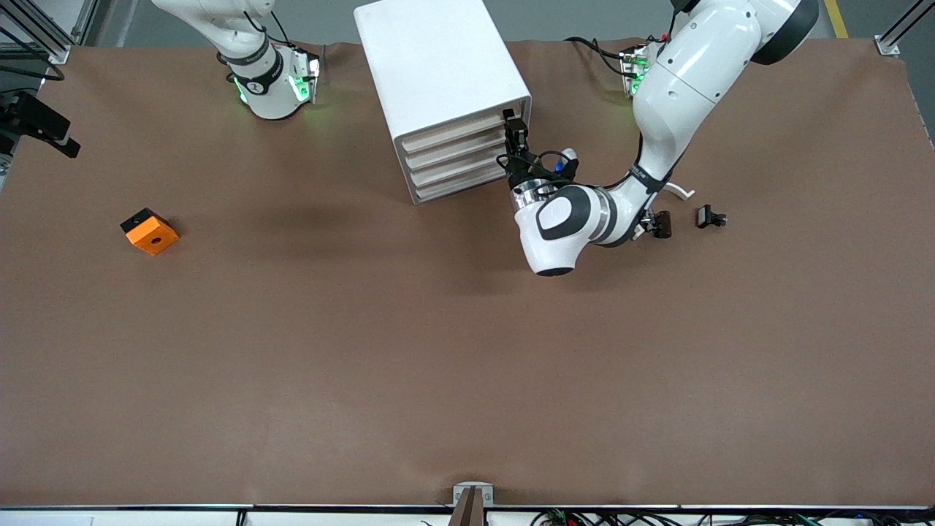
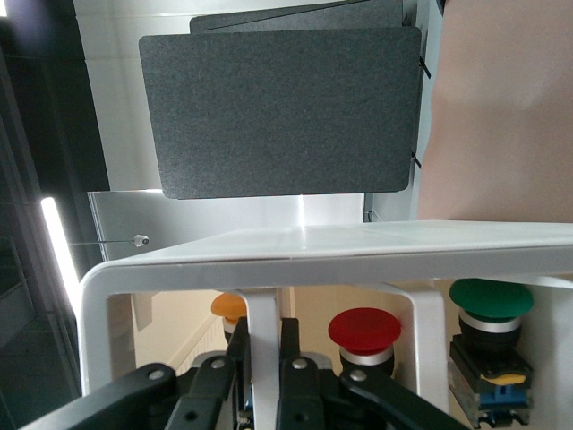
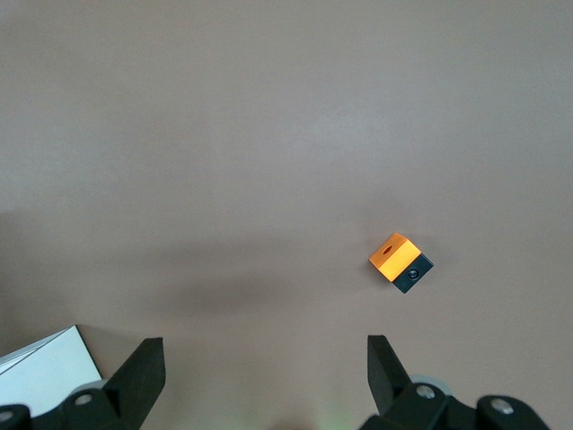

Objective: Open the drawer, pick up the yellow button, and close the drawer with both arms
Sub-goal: 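Pull the drawer out of the cabinet with the left gripper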

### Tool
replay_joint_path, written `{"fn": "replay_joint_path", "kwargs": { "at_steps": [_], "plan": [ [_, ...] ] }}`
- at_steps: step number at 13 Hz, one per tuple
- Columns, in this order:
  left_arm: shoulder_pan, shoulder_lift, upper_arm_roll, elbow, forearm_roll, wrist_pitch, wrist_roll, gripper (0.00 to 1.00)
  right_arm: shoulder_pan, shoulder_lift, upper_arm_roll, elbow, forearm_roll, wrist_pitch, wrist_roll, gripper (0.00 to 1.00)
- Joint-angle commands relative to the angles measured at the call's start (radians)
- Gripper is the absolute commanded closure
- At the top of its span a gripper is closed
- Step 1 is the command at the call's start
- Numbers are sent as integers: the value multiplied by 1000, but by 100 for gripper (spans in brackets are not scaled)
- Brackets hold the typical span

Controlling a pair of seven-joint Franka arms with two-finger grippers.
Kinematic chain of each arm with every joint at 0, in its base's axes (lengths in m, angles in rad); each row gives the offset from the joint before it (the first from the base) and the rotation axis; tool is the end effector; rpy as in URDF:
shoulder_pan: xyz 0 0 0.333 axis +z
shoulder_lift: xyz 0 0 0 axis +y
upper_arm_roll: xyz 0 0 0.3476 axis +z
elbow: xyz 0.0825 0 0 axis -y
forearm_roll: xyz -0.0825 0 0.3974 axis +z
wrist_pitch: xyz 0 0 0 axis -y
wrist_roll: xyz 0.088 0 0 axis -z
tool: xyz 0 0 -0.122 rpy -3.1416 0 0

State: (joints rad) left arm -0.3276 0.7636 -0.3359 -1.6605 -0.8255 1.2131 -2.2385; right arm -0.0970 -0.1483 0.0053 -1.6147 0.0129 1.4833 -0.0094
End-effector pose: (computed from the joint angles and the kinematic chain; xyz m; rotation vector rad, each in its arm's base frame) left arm 0.4139 -0.4268 0.2315 -1.1307 -1.3655 1.3782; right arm 0.5050 -0.0445 0.6920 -3.1277 0.1269 -0.0274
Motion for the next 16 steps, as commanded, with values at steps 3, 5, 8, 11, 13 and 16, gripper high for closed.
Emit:
{"fn": "replay_joint_path", "kwargs": {
  "at_steps": [3,5,8,11,13,16],
  "plan": [
    [-4,6,11,2,32,2,7,84,3,-2,-2,1,2,14,16,0],
    [2,6,11,5,32,2,7,84,2,-2,-2,-1,4,23,14,0],
    [4,6,34,19,43,3,7,84,2,-2,-2,-8,5,46,12,0],
    [2,8,63,36,43,3,7,84,0,-2,-5,-22,37,49,12,0],
    [2,8,78,44,45,5,7,84,0,-4,-7,-27,47,48,11,0],
    [-2,11,113,65,51,8,8,84,2,-4,-7,-27,47,46,8,0]
  ]
}}
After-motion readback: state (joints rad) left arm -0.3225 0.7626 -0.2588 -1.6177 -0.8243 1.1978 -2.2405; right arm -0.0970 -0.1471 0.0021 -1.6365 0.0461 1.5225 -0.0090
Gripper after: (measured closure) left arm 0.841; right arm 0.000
